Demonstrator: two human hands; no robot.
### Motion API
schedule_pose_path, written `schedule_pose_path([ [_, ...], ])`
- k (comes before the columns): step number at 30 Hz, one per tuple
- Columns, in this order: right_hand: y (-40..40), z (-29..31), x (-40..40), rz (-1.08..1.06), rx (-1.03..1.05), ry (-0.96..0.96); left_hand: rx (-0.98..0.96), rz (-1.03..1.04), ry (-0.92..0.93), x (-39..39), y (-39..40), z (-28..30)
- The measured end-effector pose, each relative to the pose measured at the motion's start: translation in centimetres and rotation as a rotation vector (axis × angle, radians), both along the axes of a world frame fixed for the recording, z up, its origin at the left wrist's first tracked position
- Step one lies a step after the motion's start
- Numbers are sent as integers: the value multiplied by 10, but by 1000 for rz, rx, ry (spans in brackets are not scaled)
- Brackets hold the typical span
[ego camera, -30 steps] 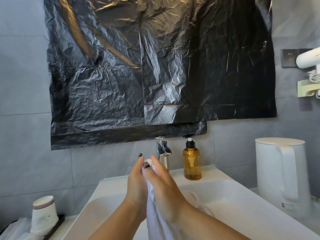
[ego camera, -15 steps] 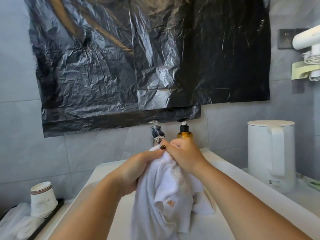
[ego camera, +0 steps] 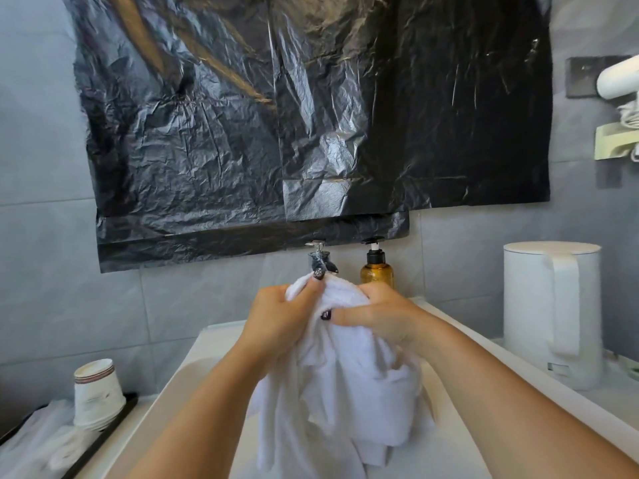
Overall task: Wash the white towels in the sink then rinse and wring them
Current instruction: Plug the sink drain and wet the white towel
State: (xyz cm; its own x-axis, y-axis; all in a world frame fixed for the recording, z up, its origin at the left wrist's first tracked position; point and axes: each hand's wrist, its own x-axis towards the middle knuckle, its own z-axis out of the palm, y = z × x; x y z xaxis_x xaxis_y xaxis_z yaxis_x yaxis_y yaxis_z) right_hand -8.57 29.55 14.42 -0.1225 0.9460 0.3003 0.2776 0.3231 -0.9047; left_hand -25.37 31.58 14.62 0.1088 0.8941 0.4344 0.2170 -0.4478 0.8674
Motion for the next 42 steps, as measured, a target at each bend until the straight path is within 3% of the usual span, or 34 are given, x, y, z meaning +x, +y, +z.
schedule_pose_path([
  [2,1,0,3,95,-22,167,-91,-159,-101,-3,-6,2],
  [5,-2,1,12,247,-99,222,-112,-334,-103,-6,-8,1],
  [7,-2,-1,9,173,-72,212,-61,-308,-67,-6,-4,-3],
  [10,5,-1,-10,-93,47,138,72,-91,61,-4,4,-5],
  [12,9,-6,-19,-83,49,185,54,-76,48,-1,1,-6],
  [15,2,-7,-21,97,-64,244,-21,-100,-145,2,-3,-5],
  [19,1,-18,-27,348,-64,53,65,139,-487,-1,2,-2],
  [22,-2,-16,-44,150,106,-95,137,211,-535,0,2,-1],
  [26,4,-15,-41,-249,357,-249,184,152,-472,2,3,-2],
  [30,9,-15,-29,-57,257,-81,254,235,-483,3,4,-4],
  [34,4,-24,-33,162,73,-360,294,364,-640,-7,6,2],
  [37,0,-24,-37,7,164,-358,265,394,-663,-12,11,3],
  [40,4,-14,-33,-276,352,-369,187,341,-554,-14,17,0],
  [42,4,-9,-28,-351,395,-92,123,274,-354,-9,16,-5],
])
